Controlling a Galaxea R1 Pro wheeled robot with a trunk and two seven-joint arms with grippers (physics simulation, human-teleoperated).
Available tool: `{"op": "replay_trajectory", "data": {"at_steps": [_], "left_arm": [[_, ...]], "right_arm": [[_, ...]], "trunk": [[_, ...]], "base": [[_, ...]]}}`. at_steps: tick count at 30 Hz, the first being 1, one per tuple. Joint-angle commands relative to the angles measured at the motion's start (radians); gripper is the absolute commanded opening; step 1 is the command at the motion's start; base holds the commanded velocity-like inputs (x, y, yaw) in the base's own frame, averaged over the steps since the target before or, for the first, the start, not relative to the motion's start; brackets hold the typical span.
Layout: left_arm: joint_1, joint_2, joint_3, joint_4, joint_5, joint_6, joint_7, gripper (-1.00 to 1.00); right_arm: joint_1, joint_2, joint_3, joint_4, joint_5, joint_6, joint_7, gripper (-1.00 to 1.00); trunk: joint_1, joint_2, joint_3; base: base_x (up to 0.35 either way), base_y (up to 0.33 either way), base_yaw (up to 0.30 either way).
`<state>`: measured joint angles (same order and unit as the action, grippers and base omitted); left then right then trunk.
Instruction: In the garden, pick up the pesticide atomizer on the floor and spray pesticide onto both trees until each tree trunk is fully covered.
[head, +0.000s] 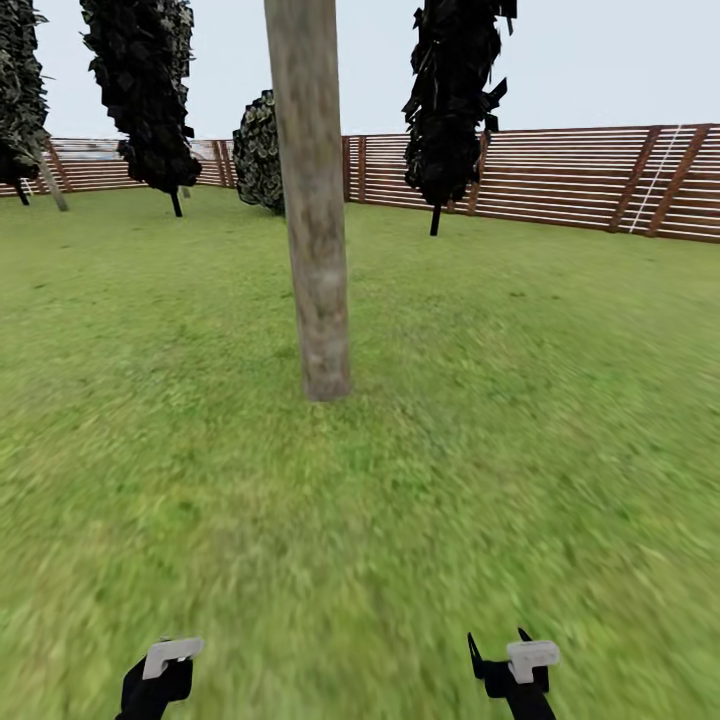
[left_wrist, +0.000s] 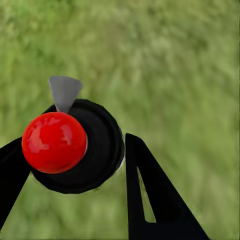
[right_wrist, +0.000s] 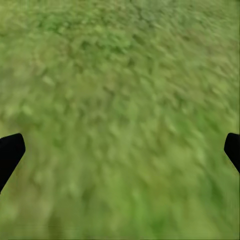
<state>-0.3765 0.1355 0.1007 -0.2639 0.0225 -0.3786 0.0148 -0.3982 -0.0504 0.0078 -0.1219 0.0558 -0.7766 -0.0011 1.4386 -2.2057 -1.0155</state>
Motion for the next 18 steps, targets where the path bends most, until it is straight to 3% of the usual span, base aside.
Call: {"op": "replay_trajectory", "data": {"at_steps": [1,18], "left_arm": [[-0.001,0.0,0.001,0.001,0.002,-0.003,0.001,-1.0],[-0.001,0.0,0.001,0.001,0.002,-0.003,0.0,-1.0]], "right_arm": [[0.0,0.0,0.0,0.001,0.004,-0.003,0.0,1.0],[0.0,0.0,0.0,0.001,0.003,-0.003,0.0,1.0]], "trunk": [[0.0,0.0,-0.001],[0.0,0.0,-0.001]], "base": [[0.339,0.0,0.0],[0.327,0.12,0.0]]}}
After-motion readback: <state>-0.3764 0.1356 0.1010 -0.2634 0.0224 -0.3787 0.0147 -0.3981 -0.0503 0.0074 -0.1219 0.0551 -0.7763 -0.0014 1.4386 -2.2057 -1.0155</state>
